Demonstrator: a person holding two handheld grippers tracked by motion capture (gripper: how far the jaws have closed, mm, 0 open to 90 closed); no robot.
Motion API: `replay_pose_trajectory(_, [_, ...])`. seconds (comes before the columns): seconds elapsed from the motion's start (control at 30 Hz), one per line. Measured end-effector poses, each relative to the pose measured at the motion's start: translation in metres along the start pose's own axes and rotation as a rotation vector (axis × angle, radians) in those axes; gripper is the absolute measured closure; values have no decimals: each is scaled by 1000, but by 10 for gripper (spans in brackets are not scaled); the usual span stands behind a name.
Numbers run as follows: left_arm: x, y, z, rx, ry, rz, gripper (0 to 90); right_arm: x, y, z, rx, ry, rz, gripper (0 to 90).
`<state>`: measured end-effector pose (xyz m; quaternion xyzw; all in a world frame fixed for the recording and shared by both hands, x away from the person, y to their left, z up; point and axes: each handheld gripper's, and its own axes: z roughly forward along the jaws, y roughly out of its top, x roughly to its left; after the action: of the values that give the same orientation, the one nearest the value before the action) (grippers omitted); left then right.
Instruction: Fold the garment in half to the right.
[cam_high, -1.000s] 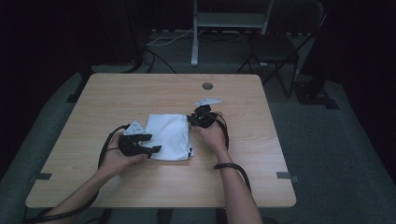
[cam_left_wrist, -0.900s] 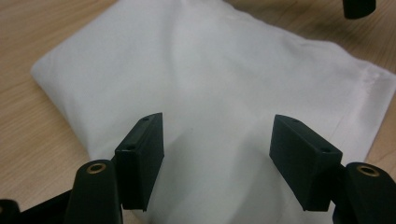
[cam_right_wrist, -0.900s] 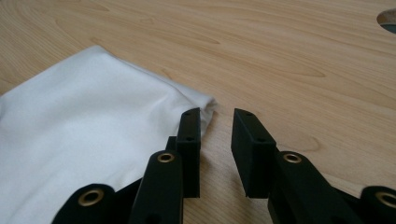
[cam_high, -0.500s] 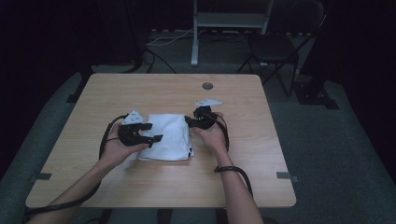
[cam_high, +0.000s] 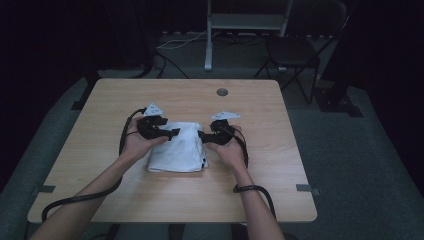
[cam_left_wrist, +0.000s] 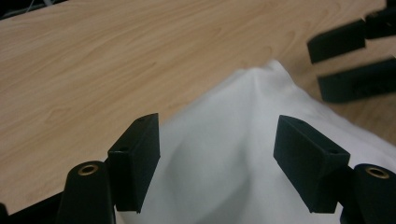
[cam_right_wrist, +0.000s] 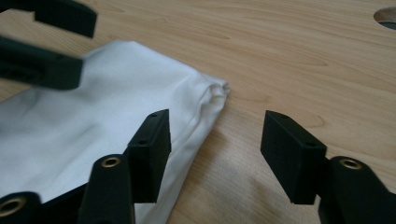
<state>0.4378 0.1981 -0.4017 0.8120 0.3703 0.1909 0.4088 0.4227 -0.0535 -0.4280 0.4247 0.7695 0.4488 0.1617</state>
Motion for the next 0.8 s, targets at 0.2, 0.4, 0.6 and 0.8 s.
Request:
replay_pose_trajectory(0.2, [7, 1, 13, -1, 41, -21, 315, 1, -4, -7, -6, 4, -3, 390])
replay_pose_trajectory(0.4, [12, 0, 21, -2, 58, -52, 315, 3, -9, -13, -8, 10, -8, 387])
replay_pose_trajectory(0.6, [13, -1, 27, 23, 68, -49, 315, 6, -8, -17, -18, 19, -13, 387])
replay_pose_trajectory(0.8, [12, -5, 33, 53, 85, -25, 316, 8, -9, -19, -23, 20, -22, 387])
